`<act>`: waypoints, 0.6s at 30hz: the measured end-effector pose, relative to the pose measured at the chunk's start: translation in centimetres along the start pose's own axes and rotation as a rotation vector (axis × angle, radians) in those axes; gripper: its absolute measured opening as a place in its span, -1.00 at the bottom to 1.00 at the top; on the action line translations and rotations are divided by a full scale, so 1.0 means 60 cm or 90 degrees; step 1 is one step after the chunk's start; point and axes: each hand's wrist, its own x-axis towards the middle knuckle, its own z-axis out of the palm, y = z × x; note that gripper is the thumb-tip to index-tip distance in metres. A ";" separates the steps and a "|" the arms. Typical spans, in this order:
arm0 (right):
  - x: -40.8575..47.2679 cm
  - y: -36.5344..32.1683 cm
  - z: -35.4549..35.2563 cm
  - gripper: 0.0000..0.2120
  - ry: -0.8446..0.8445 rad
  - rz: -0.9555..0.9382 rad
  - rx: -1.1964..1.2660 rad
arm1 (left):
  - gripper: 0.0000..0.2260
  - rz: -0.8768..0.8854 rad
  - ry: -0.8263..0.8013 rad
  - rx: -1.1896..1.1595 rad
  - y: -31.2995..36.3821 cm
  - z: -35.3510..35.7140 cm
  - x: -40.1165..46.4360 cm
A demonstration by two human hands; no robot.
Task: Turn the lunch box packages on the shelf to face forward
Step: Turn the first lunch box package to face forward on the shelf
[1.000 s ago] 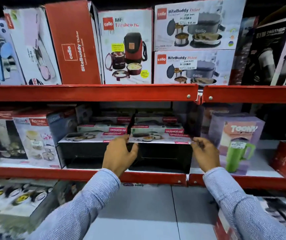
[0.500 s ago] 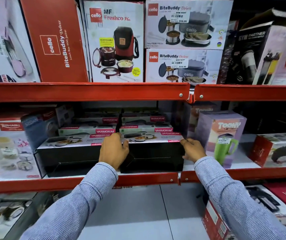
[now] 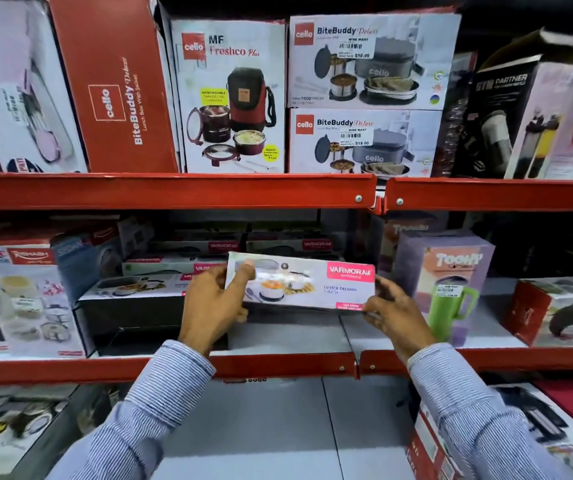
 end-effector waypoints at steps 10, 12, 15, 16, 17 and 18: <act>-0.021 0.023 -0.043 -0.79 0.012 -0.041 0.134 | -0.45 -0.180 -0.039 -0.133 0.001 0.000 -0.026; -0.022 0.022 -0.046 -0.78 0.025 -0.041 0.146 | -0.58 -0.168 -0.025 -0.111 -0.007 0.006 -0.024; -0.021 0.018 -0.050 -0.77 0.024 -0.052 0.136 | -0.69 -0.150 0.009 -0.086 -0.014 0.015 -0.021; -0.020 0.017 -0.052 -0.76 0.020 -0.054 0.130 | -0.71 -0.143 0.013 -0.084 -0.018 0.016 -0.017; -0.020 0.014 -0.053 -0.73 0.012 -0.056 0.130 | -0.72 -0.134 0.010 -0.081 -0.024 0.017 -0.013; -0.019 0.014 -0.054 -0.71 0.007 -0.056 0.130 | -0.73 -0.129 0.001 -0.081 -0.031 0.016 -0.009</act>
